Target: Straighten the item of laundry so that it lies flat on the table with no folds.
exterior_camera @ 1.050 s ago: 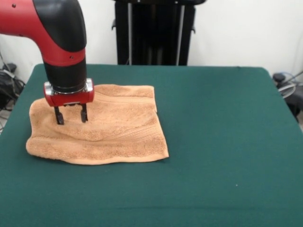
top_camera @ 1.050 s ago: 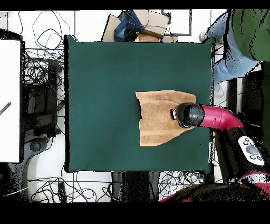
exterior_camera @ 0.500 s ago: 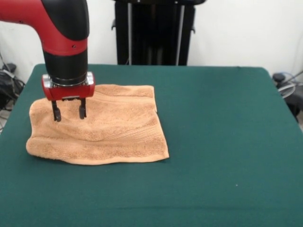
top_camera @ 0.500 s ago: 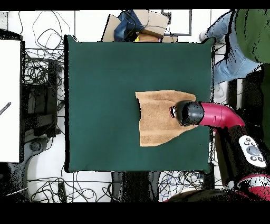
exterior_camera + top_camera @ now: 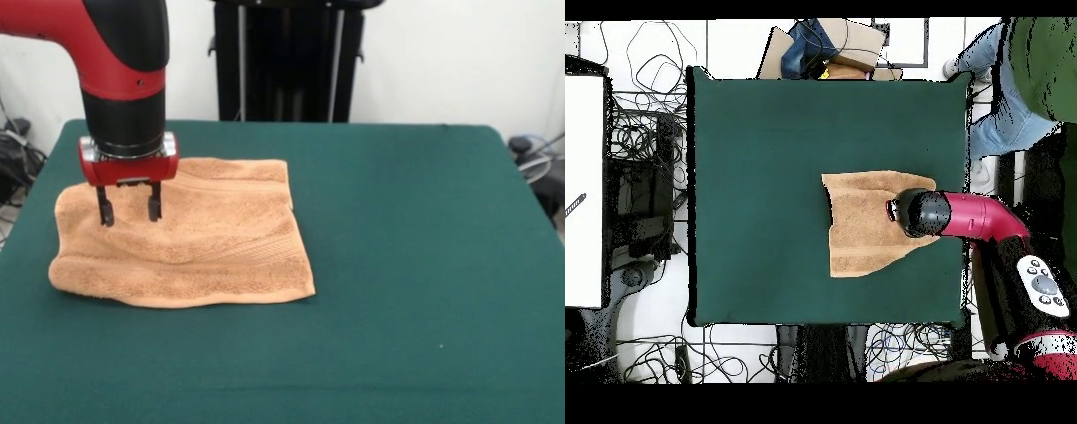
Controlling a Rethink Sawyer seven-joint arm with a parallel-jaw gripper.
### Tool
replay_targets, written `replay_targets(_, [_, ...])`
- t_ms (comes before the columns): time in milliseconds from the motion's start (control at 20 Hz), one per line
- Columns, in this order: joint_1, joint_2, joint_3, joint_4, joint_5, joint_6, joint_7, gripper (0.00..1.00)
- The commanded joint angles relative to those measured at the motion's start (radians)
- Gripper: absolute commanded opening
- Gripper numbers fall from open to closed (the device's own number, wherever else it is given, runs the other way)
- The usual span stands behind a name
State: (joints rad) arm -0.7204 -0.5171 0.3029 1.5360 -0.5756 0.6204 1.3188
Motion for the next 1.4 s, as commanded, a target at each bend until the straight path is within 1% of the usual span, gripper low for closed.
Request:
replay_targets(50, [0.002,0.027,0.036,0.033,-0.016,-0.048,0.021,1.00])
replay_targets(300, [-0.019,0.047,0.038,0.028,-0.028,-0.063,0.004,1.00])
replay_targets(800, [-0.039,0.046,0.048,0.022,-0.028,-0.054,-0.012,1.00])
replay_targets(1150, [-0.024,0.054,0.040,0.000,-0.030,-0.058,0.007,1.00])
replay_targets(1400, [-0.031,0.071,0.061,-0.015,-0.008,-0.057,0.009,1.00])
